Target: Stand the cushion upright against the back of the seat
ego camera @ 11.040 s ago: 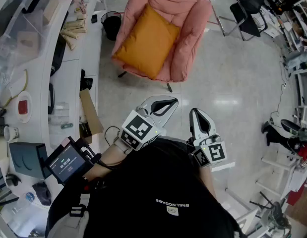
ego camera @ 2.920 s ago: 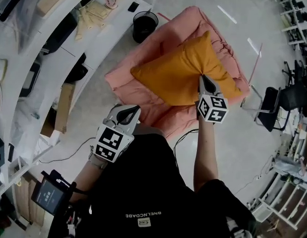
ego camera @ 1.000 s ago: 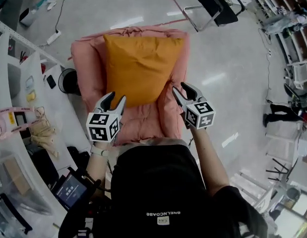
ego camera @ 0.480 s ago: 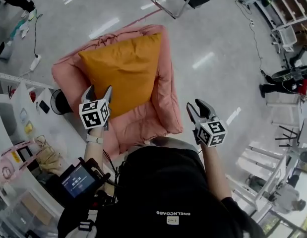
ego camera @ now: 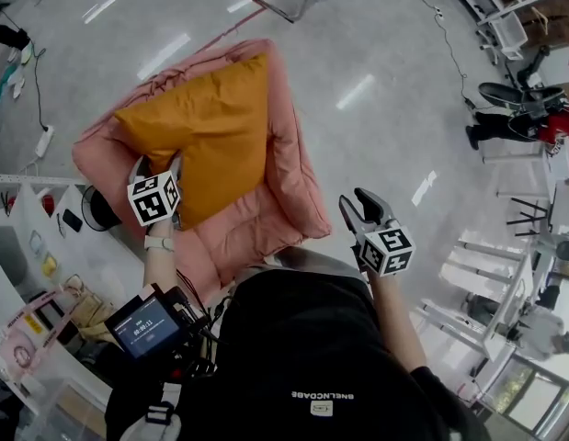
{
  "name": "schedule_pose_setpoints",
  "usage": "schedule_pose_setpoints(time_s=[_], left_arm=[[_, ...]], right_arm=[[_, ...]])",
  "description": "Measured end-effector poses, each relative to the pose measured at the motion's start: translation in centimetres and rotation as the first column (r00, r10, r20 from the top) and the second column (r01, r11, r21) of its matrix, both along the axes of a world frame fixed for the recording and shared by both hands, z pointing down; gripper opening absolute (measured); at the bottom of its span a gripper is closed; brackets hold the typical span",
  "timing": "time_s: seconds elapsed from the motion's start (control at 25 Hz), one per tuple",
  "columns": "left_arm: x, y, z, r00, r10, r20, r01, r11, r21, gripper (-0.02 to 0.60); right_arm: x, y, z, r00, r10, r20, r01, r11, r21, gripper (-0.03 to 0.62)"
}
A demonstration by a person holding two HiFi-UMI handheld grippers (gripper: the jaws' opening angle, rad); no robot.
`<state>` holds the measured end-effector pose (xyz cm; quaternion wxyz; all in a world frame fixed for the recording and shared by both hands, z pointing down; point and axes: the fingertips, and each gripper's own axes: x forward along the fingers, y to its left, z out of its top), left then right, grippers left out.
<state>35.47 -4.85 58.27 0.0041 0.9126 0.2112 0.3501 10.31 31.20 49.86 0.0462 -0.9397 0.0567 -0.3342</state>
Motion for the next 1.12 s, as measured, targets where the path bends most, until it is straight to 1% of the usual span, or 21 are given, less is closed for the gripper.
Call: schedule_pose_setpoints(time_s=[0.04,0.12,0.24,0.32,0.48,0.68,0.8,0.96,1.04,1.12], left_arm=[[-0.1,0.2,0.0,1.0,0.008,-0.008,-0.008,1.0,-0.005,0.364],[-0.4,0.5,-0.2,1.0,0.016,-0.026,-0.017,1.0,-0.006,0.324],[-1.2,0.8,-0.8,0.999,0.009,-0.046,-0.01,1.0,-0.019,0.259],[-1.8,0.9,-1.4,0.998,-0.006,-0.061,0.004,0.999,-0.041,0.224],[-2.7,0.2,-2.2,0.996,-0.051,-0.072,0.044,0.993,-0.106,0.187],[-4.5,-2.8,-1.6,0.994,-0.107,-0.032,0.102,0.987,-0.123,0.16],[-6.0,-4.6,-1.6,0.991,-0.133,-0.022,0.129,0.982,-0.135,0.156],[-8.1,-5.3,-1.7,0.992,-0.114,-0.045,0.108,0.985,-0.132,0.149],[-9.1,-5.3,-1.6,0.993,-0.106,-0.046,0.099,0.987,-0.128,0.144],[-10.0,-5.3,-1.7,0.993,-0.11,-0.04,0.104,0.986,-0.128,0.141]], right_arm=[[-0.2,0.1,0.0,1.0,0.004,0.002,-0.004,1.0,0.0,0.169],[-0.4,0.0,0.2,1.0,0.0,0.007,0.0,1.0,-0.008,0.167],[-0.5,-0.7,0.6,0.999,-0.041,0.023,0.042,0.998,-0.05,0.166],[-0.6,-1.2,0.8,0.997,-0.07,0.031,0.071,0.996,-0.058,0.164],[-0.1,-1.6,0.9,0.995,-0.099,0.025,0.099,0.995,-0.023,0.164],[1.8,-2.6,0.9,0.986,-0.164,0.014,0.164,0.986,-0.03,0.164],[3.6,-3.9,1.0,0.976,-0.216,0.005,0.216,0.976,-0.003,0.166],[7.6,-6.3,1.9,0.967,-0.253,0.0,0.253,0.965,0.075,0.166],[10.4,-8.0,2.1,0.963,-0.267,-0.02,0.267,0.956,0.124,0.196],[12.9,-10.0,2.1,0.96,-0.275,-0.044,0.279,0.943,0.183,0.258]])
